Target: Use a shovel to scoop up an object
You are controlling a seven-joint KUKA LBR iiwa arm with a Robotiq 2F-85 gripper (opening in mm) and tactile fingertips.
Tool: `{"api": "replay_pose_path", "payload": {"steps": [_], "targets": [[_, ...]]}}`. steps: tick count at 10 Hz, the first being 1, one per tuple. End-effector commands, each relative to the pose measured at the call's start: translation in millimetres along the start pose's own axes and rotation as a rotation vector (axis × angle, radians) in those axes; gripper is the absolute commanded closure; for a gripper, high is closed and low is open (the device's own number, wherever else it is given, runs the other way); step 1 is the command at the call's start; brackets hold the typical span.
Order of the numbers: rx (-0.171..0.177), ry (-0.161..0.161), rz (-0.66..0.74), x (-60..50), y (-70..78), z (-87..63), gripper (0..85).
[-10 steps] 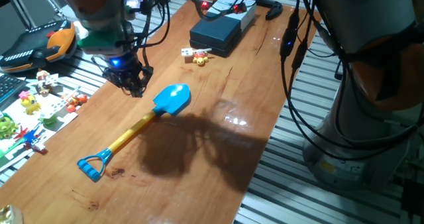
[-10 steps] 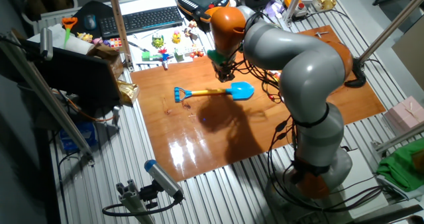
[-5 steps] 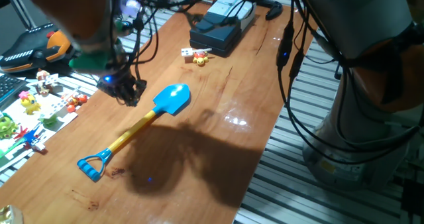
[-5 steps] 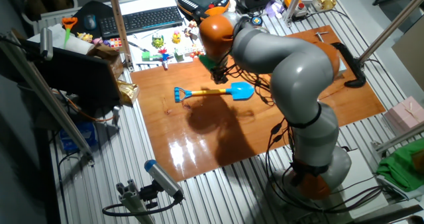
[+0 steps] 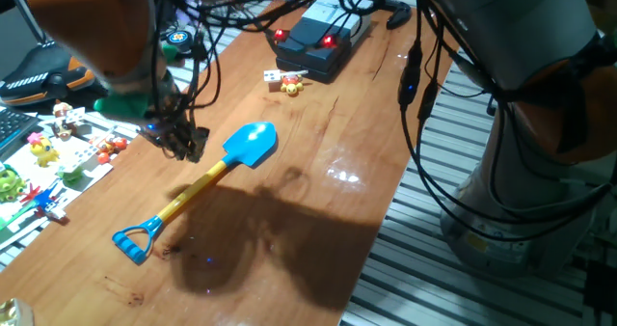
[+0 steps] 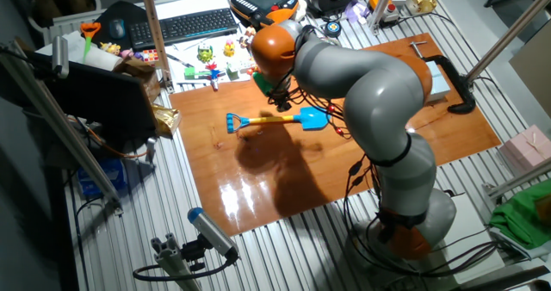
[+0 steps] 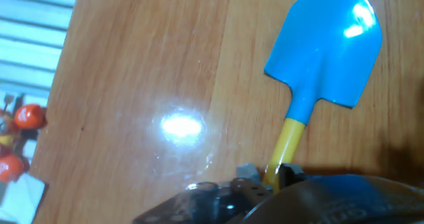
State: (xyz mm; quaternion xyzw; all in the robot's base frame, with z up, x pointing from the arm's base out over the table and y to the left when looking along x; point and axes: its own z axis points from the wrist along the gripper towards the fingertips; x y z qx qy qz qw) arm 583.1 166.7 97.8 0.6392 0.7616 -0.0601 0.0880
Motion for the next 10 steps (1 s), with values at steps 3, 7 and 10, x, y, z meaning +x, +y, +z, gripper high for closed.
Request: {"api": "replay_pose_path", "payload": {"steps": [3,7,10], "targets": [[0.001,0.014,0.054,0.5,2.1,3.9,40.7],[-0.008,-0.004,0.128,6.7,3.7,14.4,35.3],[-0.006,-0.02,0.161,13.2,2.4,22.3,35.0]]}}
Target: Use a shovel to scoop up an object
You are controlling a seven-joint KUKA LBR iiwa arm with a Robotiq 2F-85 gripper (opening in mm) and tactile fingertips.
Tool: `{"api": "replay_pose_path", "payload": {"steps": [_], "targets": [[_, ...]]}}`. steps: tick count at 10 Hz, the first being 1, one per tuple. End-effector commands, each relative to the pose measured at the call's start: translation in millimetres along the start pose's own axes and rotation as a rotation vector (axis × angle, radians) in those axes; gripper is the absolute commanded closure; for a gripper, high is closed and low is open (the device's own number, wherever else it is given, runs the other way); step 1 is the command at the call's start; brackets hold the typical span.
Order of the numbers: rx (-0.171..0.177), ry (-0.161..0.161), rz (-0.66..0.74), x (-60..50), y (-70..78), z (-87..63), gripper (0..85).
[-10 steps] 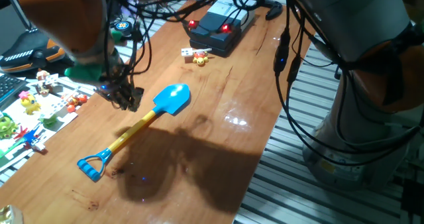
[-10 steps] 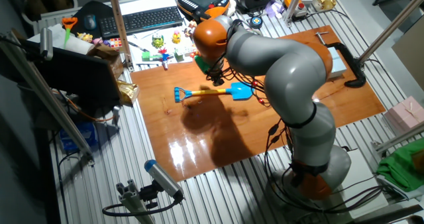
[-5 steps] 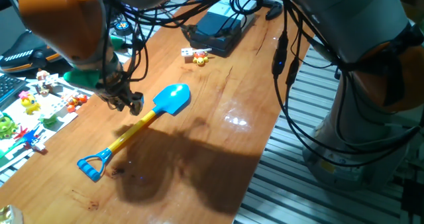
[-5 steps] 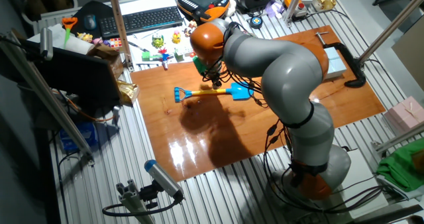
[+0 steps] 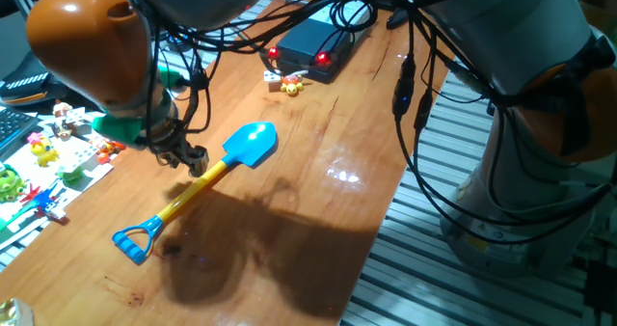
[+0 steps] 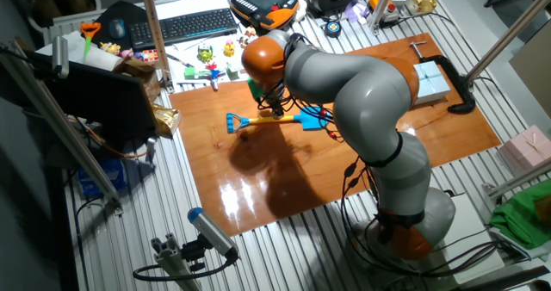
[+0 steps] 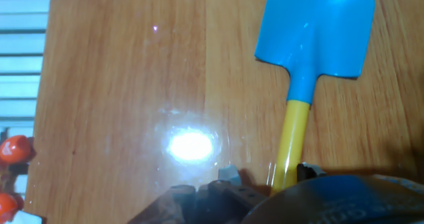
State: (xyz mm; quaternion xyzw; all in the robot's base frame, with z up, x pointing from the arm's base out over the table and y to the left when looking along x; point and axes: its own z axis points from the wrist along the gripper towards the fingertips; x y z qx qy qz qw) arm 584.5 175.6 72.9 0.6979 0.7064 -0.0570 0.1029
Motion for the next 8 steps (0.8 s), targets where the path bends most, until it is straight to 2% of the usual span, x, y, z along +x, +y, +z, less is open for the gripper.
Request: {"api": "replay_pose_path", "payload": {"steps": [1,8], "targets": [[-0.004,-0.005,0.009,2.1,-1.2,2.1,34.7],[-0.04,-0.017,0.063,15.0,-6.2,22.3,32.7]]}}
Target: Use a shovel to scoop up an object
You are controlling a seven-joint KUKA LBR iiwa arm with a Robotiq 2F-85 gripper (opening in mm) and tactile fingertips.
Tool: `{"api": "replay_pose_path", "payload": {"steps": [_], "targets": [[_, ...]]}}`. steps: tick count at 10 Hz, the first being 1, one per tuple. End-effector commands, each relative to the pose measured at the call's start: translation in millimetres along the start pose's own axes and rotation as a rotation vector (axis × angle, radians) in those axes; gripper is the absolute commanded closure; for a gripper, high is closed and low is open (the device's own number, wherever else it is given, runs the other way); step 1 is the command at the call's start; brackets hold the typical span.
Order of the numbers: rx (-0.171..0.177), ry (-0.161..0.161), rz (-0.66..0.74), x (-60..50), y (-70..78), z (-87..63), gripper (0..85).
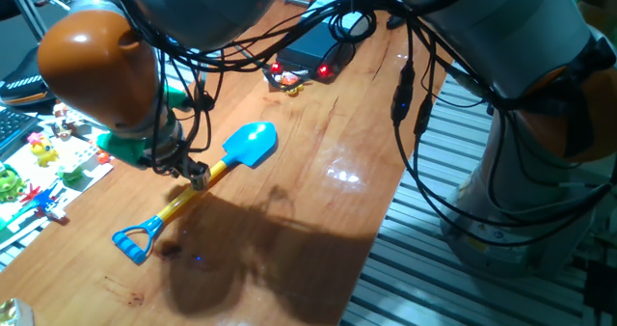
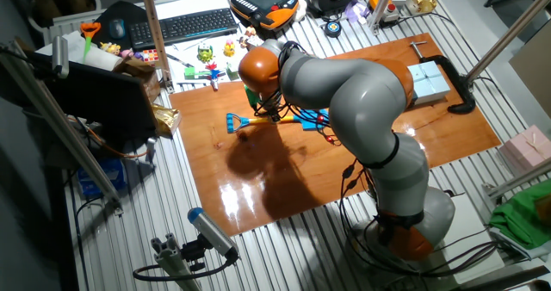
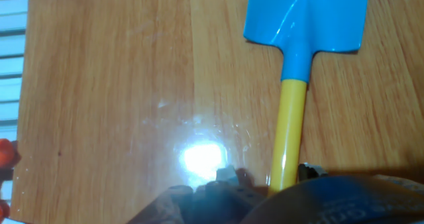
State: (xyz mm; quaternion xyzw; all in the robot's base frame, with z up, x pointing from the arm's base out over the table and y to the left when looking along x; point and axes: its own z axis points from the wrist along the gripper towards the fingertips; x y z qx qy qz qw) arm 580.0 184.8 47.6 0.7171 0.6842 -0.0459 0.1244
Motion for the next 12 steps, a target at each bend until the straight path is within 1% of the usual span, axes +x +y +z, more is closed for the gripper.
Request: {"api": "replay_pose_path", "payload": {"steps": [1,2,5,7,12], "targets": [[-0.001,-0.005,0.007,1.5,-1.4,2.7,32.7],[-0.003,-0.006,0.015,2.3,-2.3,4.8,32.7],[-0.024,-0.02,0.025,4.0,-5.3,14.4,34.0],[-0.029,-0.032,0.031,5.2,-6.0,17.0,34.7],[-0.024,-0.053,0.044,6.2,-7.0,17.6,44.7]]}}
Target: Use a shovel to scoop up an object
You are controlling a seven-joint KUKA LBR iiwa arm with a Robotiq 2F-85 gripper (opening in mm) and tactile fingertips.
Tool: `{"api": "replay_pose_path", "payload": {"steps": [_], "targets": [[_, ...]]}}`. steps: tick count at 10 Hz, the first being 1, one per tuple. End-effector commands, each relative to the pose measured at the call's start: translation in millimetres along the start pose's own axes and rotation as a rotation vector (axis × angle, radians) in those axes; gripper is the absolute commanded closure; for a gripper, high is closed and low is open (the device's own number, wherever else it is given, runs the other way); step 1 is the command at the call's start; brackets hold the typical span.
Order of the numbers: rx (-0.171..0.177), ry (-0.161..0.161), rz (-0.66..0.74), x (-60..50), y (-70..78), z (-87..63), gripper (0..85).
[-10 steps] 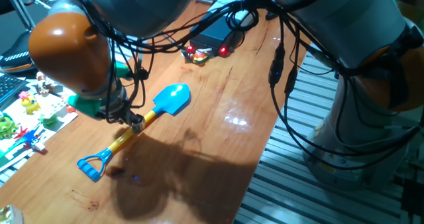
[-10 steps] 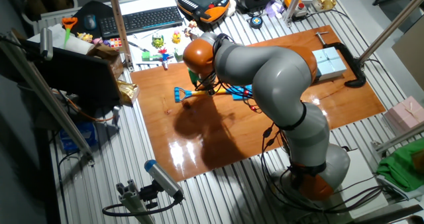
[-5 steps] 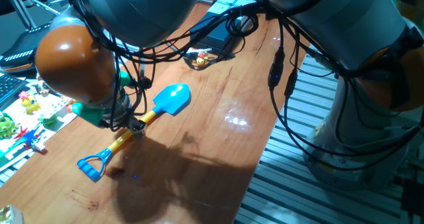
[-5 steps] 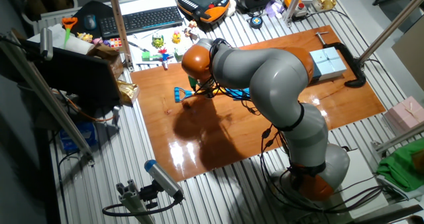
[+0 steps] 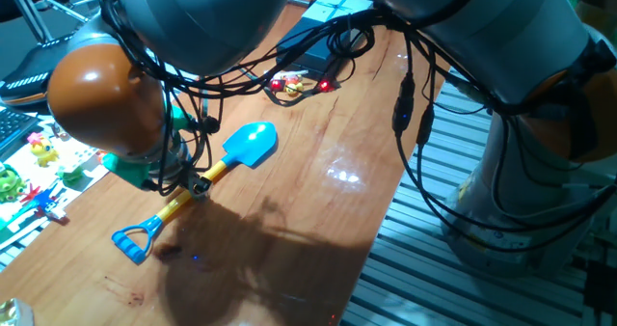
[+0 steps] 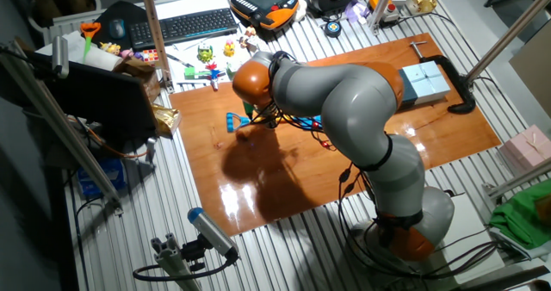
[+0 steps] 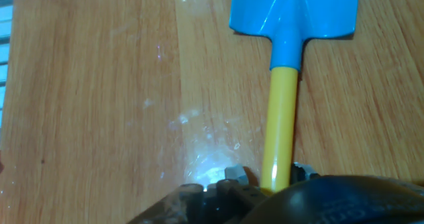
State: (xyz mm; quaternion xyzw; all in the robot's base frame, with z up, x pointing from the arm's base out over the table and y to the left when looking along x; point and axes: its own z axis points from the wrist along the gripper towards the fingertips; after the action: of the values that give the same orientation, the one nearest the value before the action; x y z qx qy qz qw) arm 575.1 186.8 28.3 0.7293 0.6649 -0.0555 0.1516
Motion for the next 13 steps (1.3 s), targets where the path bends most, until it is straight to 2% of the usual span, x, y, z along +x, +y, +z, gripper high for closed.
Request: {"api": "replay_pose_path", "payload": {"steps": [1,8,10,11,13], "targets": [[0.005,-0.001,0.0,0.1,-0.1,0.1,46.0],[0.044,-0.011,-0.024,1.3,-0.4,4.1,49.0],[0.04,-0.02,-0.034,1.4,-0.4,4.7,61.7],[0.017,-0.022,-0.044,1.4,-0.5,4.7,73.0],[0.015,-0.015,-0.071,0.8,0.2,3.5,84.3]]}}
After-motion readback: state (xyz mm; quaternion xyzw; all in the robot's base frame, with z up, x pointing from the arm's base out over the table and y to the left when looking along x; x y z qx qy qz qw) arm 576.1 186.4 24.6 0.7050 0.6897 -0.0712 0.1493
